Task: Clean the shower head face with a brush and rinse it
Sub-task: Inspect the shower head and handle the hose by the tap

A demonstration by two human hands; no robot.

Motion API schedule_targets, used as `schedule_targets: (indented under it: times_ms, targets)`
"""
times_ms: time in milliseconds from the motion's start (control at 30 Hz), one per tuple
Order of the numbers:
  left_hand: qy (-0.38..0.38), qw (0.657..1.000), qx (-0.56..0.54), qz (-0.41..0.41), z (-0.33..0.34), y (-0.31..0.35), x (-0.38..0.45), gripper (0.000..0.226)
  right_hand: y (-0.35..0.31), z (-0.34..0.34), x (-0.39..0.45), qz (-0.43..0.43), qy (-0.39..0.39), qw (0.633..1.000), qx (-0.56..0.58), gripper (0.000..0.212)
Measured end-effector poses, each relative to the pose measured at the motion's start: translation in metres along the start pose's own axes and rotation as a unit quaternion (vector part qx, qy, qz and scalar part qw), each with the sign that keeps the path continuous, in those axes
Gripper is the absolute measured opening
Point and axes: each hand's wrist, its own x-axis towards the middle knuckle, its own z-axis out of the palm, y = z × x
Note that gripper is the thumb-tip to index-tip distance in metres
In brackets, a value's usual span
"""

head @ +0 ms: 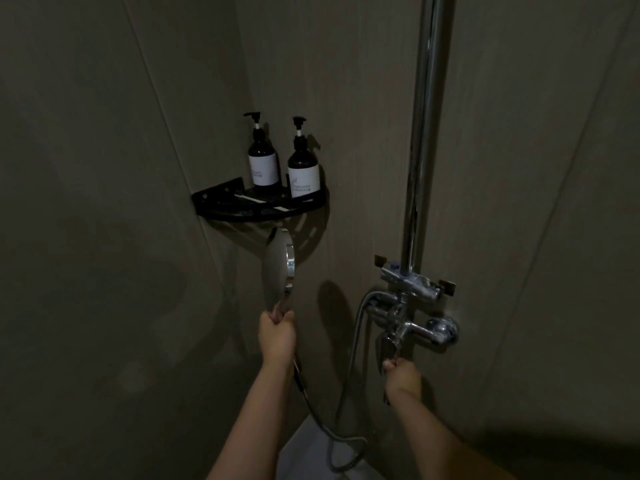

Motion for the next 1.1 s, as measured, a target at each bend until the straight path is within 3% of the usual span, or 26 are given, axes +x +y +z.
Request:
schedule_targets:
  times_ms: [233,367,867,1100]
  targets:
    - [-0.003,1.000,0.016,-0.007,0.005,-0.002,0.001,0.017,0.000,0.002,-0.002,0.000,0.000,1.000,0.004,0.027]
    - [-0.008,1.000,0.008,-0.001,0.006,0.002,0.000,0.006,0.000,0.003,-0.003,0.002,0.006,1.000,0.002,0.027]
    - [-0.020,0.999,0.036,0.016,0.010,0.004,-0.004,0.021,-0.001,0.001,-0.004,0.001,0.000,1.000,-0.007,0.028]
    - [-0.043,0.999,0.028,0.016,0.012,0.003,-0.005,0.009,-0.003,0.001,-0.004,0.003,0.004,1.000,-0.006,0.028]
